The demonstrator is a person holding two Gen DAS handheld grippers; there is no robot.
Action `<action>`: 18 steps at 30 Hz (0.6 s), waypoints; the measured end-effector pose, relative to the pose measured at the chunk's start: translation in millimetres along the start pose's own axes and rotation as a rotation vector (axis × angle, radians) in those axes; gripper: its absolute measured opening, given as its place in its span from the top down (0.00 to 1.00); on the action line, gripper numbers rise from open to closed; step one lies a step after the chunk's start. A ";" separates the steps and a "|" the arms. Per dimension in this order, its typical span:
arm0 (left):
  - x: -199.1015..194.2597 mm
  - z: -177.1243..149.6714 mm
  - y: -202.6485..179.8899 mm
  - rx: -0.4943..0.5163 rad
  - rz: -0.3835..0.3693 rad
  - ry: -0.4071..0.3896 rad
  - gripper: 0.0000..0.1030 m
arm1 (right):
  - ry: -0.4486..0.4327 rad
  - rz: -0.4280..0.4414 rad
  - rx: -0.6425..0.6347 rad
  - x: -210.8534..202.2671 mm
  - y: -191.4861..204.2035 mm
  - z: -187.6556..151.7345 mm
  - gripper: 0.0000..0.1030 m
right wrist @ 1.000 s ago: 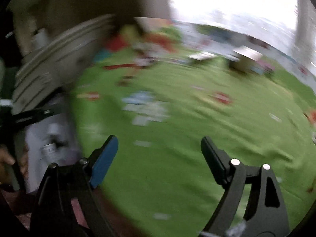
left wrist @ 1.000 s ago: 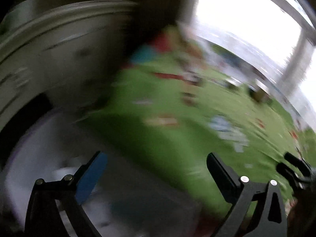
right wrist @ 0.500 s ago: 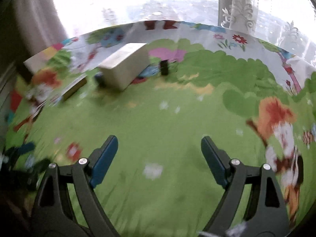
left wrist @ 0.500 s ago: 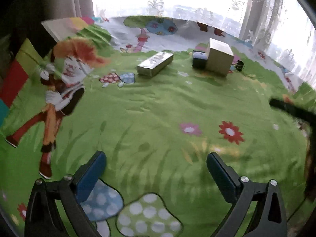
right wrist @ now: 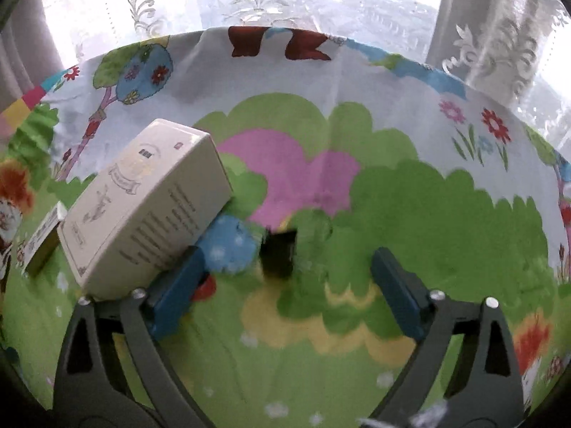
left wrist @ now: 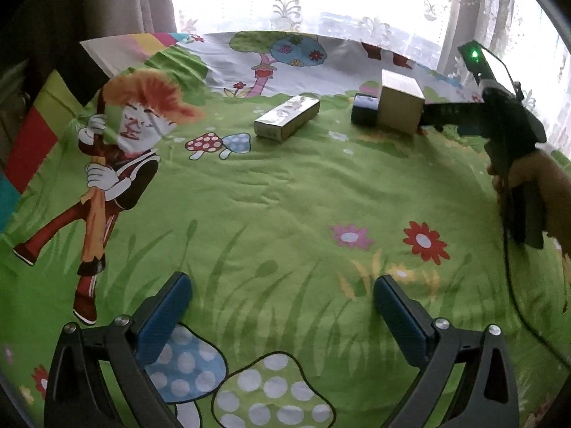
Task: Organize rigid objects
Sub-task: 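Grasp the black binder clip with the right tool while the left tool grasps the blue box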
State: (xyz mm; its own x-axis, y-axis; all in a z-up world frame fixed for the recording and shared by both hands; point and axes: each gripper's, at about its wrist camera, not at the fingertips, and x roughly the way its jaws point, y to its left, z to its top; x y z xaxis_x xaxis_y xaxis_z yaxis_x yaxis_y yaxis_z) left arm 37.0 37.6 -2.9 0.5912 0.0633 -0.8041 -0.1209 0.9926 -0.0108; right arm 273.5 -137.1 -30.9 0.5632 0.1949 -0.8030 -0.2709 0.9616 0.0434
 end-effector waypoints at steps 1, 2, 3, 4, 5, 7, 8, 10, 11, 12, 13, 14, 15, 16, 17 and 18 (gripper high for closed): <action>0.0 0.2 -0.5 0.001 0.003 0.001 0.00 | -0.002 0.004 0.000 -0.3 -1.2 0.5 0.17; -0.2 0.1 -0.3 0.000 0.003 0.001 0.00 | -0.024 -0.002 -0.002 -5.5 -2.1 -0.4 0.50; -0.3 -0.2 0.3 0.001 0.002 0.000 0.00 | -0.022 -0.002 -0.011 -11.5 -1.6 -2.4 0.54; -0.4 0.1 0.4 0.000 0.003 0.000 0.00 | -0.015 0.008 -0.012 -16.2 -1.4 -6.7 0.55; -0.5 0.1 0.3 0.000 0.005 0.001 0.00 | -0.015 0.035 -0.016 -22.2 -2.3 -14.2 0.61; -0.2 0.4 0.8 0.001 0.004 0.001 0.00 | -0.025 0.031 -0.059 -39.6 -2.3 -38.1 0.65; -0.4 0.4 0.7 0.001 0.004 0.001 0.00 | -0.033 0.040 -0.077 -49.4 -3.9 -51.0 0.80; -0.6 0.7 0.7 0.003 0.003 0.001 0.00 | -0.038 0.062 -0.079 -68.3 -13.6 -78.8 0.91; -0.4 0.8 0.6 0.003 0.004 0.001 0.00 | -0.044 0.081 -0.072 -80.0 -19.5 -94.2 0.91; -0.5 0.7 0.6 0.003 0.004 0.001 0.00 | -0.046 0.090 -0.063 -87.7 -24.1 -105.7 0.91; -0.4 0.6 0.7 0.003 0.004 0.001 0.00 | -0.044 0.103 -0.056 -91.6 -27.0 -110.8 0.91; -0.4 0.7 0.6 0.003 0.004 0.001 0.00 | -0.046 0.124 -0.050 -95.3 -29.8 -118.5 0.91; -0.4 0.6 0.3 0.002 0.004 0.001 0.00 | -0.056 0.149 -0.041 -102.6 -36.1 -125.5 0.91; -0.4 0.5 0.2 0.002 0.005 0.000 0.00 | -0.065 0.169 -0.028 -108.8 -42.0 -131.6 0.91; -0.2 0.6 0.0 0.002 0.006 0.000 0.00 | -0.067 0.182 -0.018 -112.5 -45.8 -134.7 0.91; -0.3 0.5 0.2 0.002 0.005 0.000 0.00 | -0.069 0.197 -0.011 -115.0 -49.6 -138.5 0.91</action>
State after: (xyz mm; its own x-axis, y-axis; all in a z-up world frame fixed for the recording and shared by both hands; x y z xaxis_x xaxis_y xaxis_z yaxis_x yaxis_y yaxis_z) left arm 37.2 37.9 -2.4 0.5903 0.0683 -0.8043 -0.1226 0.9924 -0.0057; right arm 114.1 -233.9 -23.0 0.5505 0.3921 -0.7371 -0.3896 0.9015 0.1886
